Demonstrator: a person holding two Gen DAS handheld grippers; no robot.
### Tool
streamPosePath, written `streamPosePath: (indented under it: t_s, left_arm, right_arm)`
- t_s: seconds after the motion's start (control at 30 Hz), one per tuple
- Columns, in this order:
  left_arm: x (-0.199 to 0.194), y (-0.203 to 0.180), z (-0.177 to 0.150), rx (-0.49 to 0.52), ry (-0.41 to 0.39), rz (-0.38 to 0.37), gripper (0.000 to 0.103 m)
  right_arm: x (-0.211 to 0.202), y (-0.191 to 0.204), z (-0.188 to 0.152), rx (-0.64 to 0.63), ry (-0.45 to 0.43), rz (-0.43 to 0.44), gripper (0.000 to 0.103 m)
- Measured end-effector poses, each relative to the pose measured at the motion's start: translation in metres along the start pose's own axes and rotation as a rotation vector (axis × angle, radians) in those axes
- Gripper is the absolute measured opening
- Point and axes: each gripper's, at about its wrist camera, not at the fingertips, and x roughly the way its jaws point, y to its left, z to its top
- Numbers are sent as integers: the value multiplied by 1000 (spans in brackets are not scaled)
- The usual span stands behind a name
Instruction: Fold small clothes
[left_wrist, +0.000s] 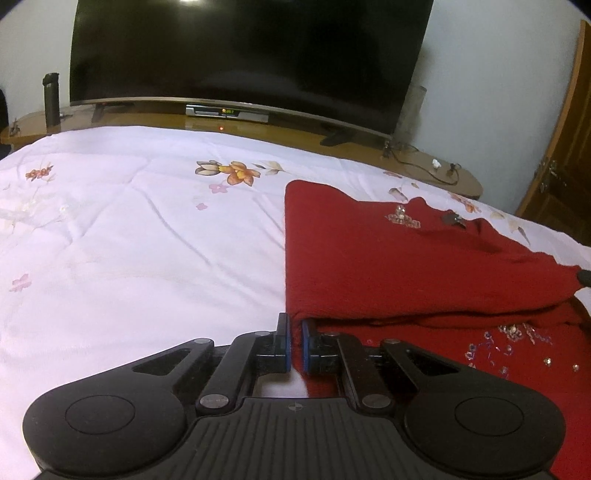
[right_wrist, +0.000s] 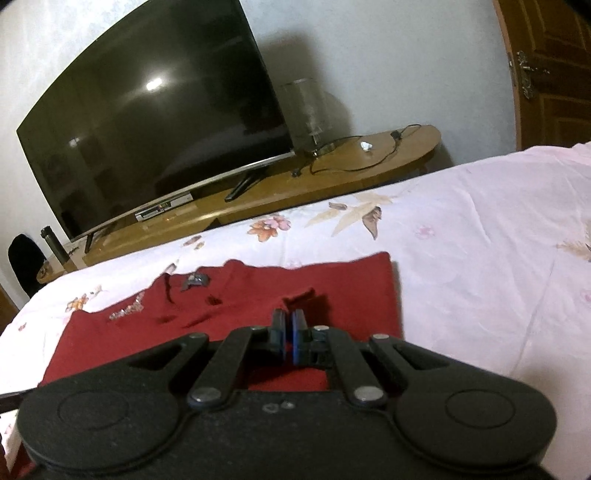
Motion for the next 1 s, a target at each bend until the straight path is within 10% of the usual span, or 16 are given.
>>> streamPosePath:
  t_s: [0.47, 0.63, 1.0]
  left_arm:
    - [-14, 12, 2, 21, 42, -31, 7]
    - [-36, 37, 7, -18, -53, -31, 19]
    - [36, -24, 63, 127, -83, -150, 19]
  right_arm:
    - [23, -22, -19, -39, 84, -37, 6]
    - [3, -26, -13, -53, 42, -33, 23]
    - [27, -29, 7, 14, 39, 12, 39]
